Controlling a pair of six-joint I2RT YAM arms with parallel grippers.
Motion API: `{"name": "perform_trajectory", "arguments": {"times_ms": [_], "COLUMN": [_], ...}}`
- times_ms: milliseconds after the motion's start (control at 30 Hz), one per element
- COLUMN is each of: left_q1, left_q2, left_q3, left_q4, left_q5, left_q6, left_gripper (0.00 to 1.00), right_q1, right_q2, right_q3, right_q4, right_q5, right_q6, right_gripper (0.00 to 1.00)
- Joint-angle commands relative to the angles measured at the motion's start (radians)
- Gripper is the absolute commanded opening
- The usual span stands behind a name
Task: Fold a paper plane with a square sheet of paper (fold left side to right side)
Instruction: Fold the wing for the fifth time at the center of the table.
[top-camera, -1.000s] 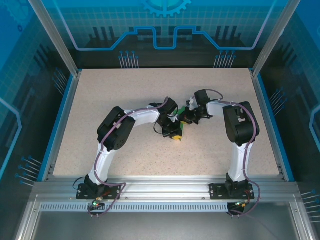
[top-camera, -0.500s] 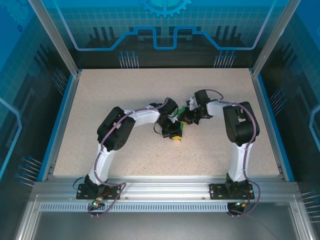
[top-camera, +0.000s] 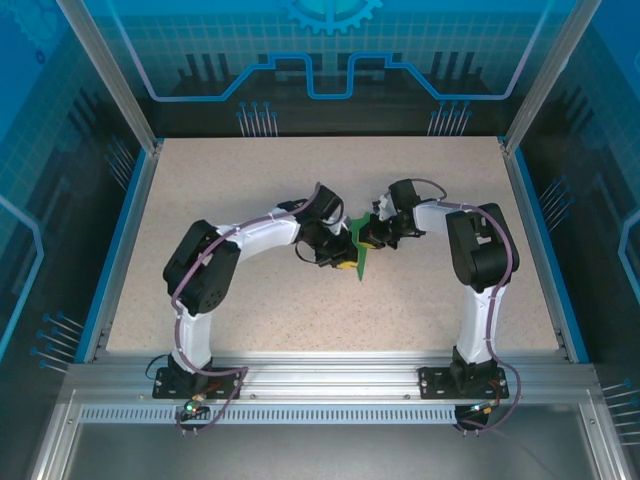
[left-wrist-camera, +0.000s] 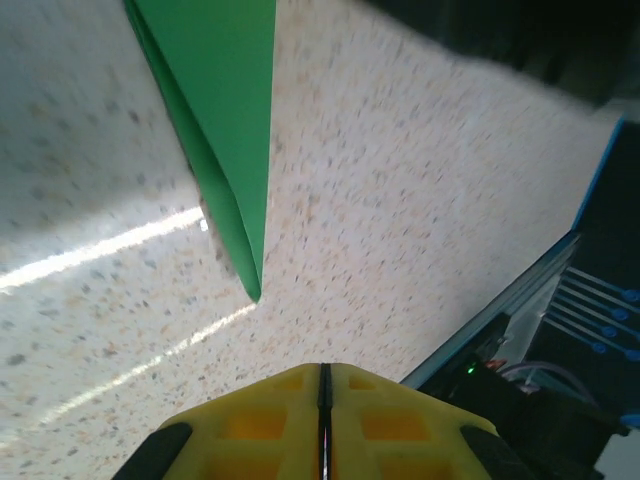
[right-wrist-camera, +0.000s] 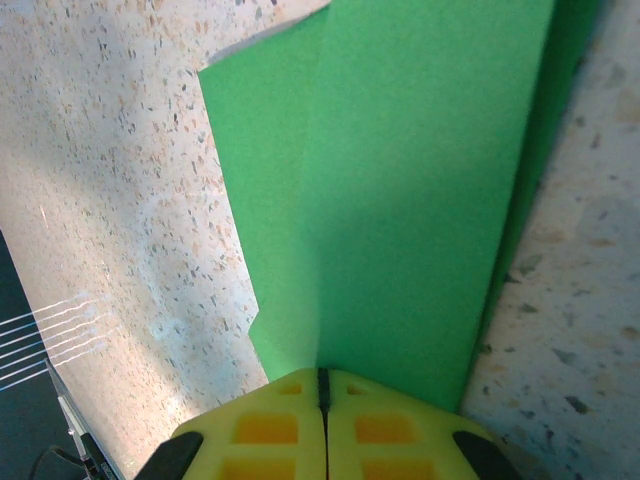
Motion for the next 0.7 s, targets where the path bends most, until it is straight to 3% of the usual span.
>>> {"name": "perform_trajectory", "arguments": {"times_ms": [0,267,667], "left_q1": [0.054,0.082,0.080], "left_q2": [-0.009,0.132,0.259], "left_q3": [-0.016,0.101,0.187], "left_q4": [0.069,0.147,0.143], "left_q5": [-0.005,0.063,0.070], "left_q6": [-0.022,-0.053,-0.060], "left_gripper": [0.10,0.10,0.09], "right_q1": [-0.005,-0.006,-0.002], "right_q2": [0.037,0.034,0.031], "right_q3": [-0.018,-0.024,-0.024], "right_q4": [-0.064,-0.059,-0.059], "right_q5": [0.075,0.072,0.069], "right_q6": [-0.012,-0.009,-0.009], "right_gripper": [0.06,0.06,0.06]}}
